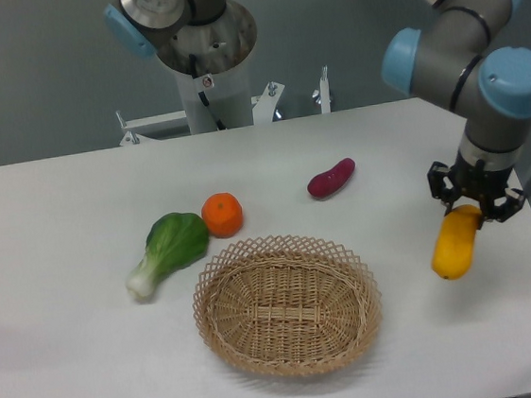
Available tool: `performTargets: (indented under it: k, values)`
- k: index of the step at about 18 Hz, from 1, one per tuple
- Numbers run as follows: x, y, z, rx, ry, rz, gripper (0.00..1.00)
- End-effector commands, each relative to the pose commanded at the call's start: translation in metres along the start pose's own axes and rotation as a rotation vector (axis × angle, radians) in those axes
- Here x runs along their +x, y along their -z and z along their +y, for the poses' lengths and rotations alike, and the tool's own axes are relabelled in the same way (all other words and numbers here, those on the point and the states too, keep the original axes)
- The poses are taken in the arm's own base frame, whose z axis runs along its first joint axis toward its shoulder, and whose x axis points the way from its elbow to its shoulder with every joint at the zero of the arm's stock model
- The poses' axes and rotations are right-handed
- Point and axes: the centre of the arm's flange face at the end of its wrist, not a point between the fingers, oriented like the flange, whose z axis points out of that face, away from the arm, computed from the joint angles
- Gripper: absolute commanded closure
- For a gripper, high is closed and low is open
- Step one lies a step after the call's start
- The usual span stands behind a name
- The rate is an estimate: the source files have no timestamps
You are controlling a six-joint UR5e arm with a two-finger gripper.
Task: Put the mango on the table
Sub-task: 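Carry the mango toward the purple sweet potato and lower it, then set the mango on the table and open the gripper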
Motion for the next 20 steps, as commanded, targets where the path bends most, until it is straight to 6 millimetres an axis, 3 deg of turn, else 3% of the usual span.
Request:
performTargets:
  k: [5,8,16,20]
  values:
    - [0.040,-0.021,0.024,-0.002,-0.101,0.000,0.82]
    - [0.042,-0.014,0.027,-0.001,-0.087,-0.008,0.82]
    - [0.056,-0.030,0.029,-0.010,-0.134,0.029,0.80]
    - [0.064,-0.038,0.036,-0.032,-0.204,0.052,0.67]
